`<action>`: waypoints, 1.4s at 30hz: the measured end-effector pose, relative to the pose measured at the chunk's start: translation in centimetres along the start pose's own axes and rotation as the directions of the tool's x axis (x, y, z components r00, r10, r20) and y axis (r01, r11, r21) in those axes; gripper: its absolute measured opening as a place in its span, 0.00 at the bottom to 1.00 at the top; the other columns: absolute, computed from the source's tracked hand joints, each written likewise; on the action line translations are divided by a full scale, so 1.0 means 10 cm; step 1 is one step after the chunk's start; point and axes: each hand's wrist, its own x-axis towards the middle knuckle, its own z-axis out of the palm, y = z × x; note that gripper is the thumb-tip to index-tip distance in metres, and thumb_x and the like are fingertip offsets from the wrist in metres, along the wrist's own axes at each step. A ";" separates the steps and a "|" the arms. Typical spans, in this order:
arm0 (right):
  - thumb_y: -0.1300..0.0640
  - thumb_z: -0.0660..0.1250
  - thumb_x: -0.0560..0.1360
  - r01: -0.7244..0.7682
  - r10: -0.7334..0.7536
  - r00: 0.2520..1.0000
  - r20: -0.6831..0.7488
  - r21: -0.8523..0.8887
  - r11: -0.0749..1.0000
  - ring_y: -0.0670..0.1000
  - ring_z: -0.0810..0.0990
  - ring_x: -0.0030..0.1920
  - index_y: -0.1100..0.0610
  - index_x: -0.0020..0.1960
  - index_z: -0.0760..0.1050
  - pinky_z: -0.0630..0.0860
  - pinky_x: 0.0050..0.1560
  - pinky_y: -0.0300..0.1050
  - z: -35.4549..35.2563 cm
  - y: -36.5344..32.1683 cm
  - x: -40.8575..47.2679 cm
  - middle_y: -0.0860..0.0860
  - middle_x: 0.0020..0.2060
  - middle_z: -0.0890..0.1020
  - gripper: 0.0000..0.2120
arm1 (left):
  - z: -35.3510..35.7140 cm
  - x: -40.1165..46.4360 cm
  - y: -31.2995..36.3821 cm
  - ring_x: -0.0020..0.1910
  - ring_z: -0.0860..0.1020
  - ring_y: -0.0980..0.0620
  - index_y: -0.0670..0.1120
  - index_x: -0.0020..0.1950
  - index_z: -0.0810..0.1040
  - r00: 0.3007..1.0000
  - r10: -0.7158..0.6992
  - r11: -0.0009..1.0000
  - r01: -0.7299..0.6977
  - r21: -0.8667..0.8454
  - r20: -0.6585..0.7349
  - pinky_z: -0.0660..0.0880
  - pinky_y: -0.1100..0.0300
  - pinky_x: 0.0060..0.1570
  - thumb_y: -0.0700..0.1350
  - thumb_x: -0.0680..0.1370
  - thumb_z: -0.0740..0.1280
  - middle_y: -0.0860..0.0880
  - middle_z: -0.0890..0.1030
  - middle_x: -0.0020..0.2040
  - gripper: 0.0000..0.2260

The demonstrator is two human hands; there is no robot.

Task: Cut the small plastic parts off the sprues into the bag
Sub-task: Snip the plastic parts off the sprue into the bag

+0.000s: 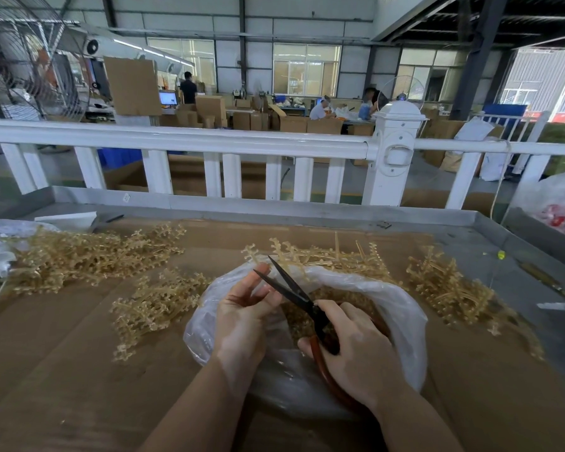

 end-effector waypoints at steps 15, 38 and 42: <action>0.30 0.53 0.69 0.002 -0.002 1.000 0.027 -0.013 1.000 0.47 0.73 0.58 0.46 0.67 0.68 0.70 0.58 0.40 0.01 -0.02 0.00 0.44 0.55 0.76 0.32 | -0.05 0.03 0.01 0.44 0.84 0.48 0.42 0.57 0.79 0.995 -0.090 0.992 0.093 -0.080 0.044 0.82 0.56 0.40 0.29 0.63 0.66 0.43 0.85 0.46 0.24; 0.32 0.54 0.70 0.001 -0.001 1.000 -0.011 -0.021 1.000 0.49 0.76 0.56 0.50 0.66 0.71 0.74 0.56 0.42 -0.02 -0.09 0.01 0.47 0.54 0.79 0.32 | -0.11 0.10 -0.04 0.48 0.82 0.47 0.37 0.53 0.79 0.977 -0.139 0.971 0.166 -0.171 0.160 0.81 0.59 0.46 0.27 0.65 0.64 0.39 0.80 0.50 0.18; 0.32 0.55 0.69 0.008 -0.008 1.000 -0.001 0.000 1.000 0.48 0.76 0.58 0.49 0.66 0.71 0.73 0.57 0.42 -0.04 -0.08 0.00 0.46 0.55 0.78 0.33 | -0.11 0.09 -0.04 0.46 0.83 0.48 0.37 0.59 0.77 0.976 -0.177 0.970 0.194 -0.146 0.123 0.81 0.58 0.48 0.28 0.66 0.63 0.40 0.82 0.49 0.22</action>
